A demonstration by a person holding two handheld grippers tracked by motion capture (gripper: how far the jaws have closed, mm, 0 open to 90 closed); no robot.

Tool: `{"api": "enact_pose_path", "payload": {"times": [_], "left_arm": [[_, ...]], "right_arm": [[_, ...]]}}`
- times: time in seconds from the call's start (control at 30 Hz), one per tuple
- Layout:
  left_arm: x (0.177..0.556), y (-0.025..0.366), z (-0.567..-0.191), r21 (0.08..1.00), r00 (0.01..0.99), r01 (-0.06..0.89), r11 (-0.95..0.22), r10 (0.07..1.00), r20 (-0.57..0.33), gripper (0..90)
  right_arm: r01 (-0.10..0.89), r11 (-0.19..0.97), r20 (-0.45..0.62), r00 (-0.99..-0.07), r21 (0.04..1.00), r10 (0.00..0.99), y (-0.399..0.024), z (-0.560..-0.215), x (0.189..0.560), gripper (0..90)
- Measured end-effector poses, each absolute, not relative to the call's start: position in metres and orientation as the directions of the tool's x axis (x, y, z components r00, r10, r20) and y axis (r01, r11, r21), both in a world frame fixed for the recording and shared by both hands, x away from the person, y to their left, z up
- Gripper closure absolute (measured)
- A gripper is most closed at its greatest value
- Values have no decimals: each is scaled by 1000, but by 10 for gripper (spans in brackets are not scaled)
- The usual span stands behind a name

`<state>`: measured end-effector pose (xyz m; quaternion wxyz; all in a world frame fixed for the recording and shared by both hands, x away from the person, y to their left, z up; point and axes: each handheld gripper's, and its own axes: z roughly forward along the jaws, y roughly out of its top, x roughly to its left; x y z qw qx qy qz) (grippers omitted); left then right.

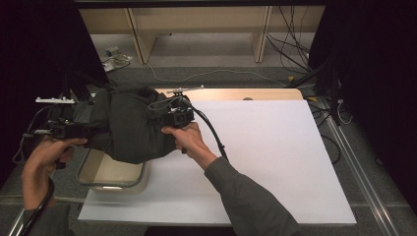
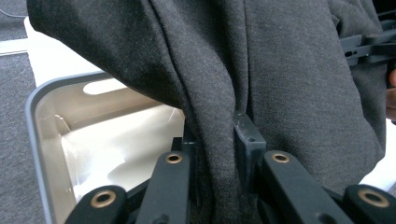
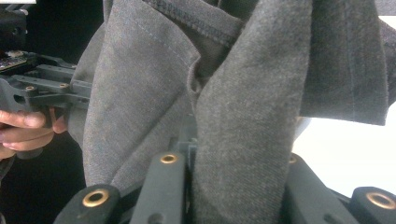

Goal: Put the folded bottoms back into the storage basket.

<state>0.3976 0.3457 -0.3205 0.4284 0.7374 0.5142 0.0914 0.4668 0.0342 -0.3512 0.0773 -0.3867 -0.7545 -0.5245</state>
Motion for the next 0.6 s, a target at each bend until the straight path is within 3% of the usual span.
{"api": "enact_pose_path", "payload": {"times": [0.6], "left_arm": [[395,364,-327,706,404,704,-82,863,-304,779]], "right_arm": [[675,161,529,-684,720,502,58,-360,465,756]]}}
